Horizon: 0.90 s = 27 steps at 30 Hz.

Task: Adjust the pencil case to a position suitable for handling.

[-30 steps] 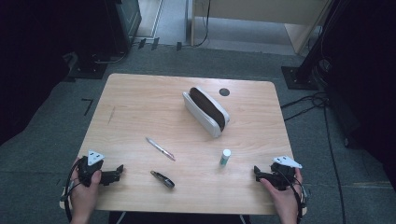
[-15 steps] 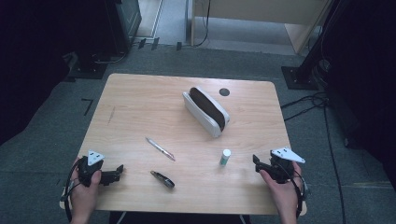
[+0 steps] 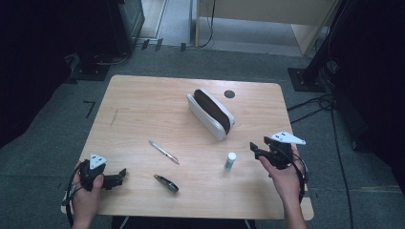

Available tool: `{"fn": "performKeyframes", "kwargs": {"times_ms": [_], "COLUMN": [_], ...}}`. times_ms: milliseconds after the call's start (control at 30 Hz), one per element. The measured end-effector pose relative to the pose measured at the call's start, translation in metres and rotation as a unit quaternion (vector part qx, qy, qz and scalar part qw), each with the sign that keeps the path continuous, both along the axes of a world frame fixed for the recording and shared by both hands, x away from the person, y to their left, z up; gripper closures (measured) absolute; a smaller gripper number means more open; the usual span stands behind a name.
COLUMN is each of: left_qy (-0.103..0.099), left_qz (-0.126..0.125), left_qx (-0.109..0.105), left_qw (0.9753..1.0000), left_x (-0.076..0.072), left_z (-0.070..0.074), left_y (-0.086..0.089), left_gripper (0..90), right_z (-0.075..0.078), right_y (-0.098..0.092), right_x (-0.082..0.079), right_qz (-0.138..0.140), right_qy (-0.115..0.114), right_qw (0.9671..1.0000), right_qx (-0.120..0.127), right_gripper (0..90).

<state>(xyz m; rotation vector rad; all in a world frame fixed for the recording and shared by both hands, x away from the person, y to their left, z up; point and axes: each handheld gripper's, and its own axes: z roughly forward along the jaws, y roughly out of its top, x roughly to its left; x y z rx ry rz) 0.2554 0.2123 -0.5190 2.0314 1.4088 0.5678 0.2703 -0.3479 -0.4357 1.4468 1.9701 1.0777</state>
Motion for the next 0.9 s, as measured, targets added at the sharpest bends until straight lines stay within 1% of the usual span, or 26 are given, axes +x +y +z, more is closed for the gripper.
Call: {"fn": "performKeyframes", "kwargs": {"times_ms": [67,167,267,400,433,500,533,667,733,833,900], "left_qy": [0.0,0.0,0.0,0.0,0.0,0.0,0.0,0.0,0.0,0.0,0.0], "left_qz": [0.0,0.0,0.0,0.0,0.0,0.0,0.0,0.0,0.0,0.0,0.0], "left_qx": [0.0,0.0,0.0,0.0,0.0,0.0,0.0,0.0,0.0,0.0,0.0], "left_qw": [1.0,1.0,1.0,1.0,1.0,1.0,1.0,1.0,1.0,1.0,1.0], "left_x": [0.0,0.0,0.0,0.0,0.0,0.0,0.0,0.0,0.0,0.0,0.0], "left_z": [0.0,0.0,0.0,0.0,0.0,0.0,0.0,0.0,0.0,0.0,0.0], "left_y": [0.0,0.0,0.0,0.0,0.0,0.0,0.0,0.0,0.0,0.0,0.0], "left_gripper": [0.0,0.0,0.0,0.0,0.0,0.0,0.0,0.0,0.0,0.0,0.0], "right_z": [0.005,0.013,0.017,0.02,0.021,0.021,0.021,0.022,0.021,0.019,0.017], "right_y": [0.002,0.004,0.007,0.015,0.017,0.023,0.025,0.03,0.033,0.039,0.042], "right_x": [0.006,0.015,0.023,0.034,0.036,0.043,0.045,0.059,0.065,0.072,0.077], "right_qz": [0.002,0.004,0.008,0.015,0.017,0.019,0.021,0.033,0.039,0.05,0.056], "right_qy": [0.0,-0.003,-0.007,-0.011,-0.011,-0.011,-0.01,-0.011,-0.007,-0.002,0.004], "right_qw": [1.0,0.9997,0.9996,0.9995,0.9995,0.9997,0.9997,0.9993,0.9991,0.9987,0.9984], "right_qx": [0.006,0.022,0.028,0.025,0.022,0.009,0.007,0.014,0.016,0.007,0.005], "right_gripper": [37.3,38.2,39.1,41.0,41.4,41.8,41.9,43.7,44.9,45.8,47.0]}}
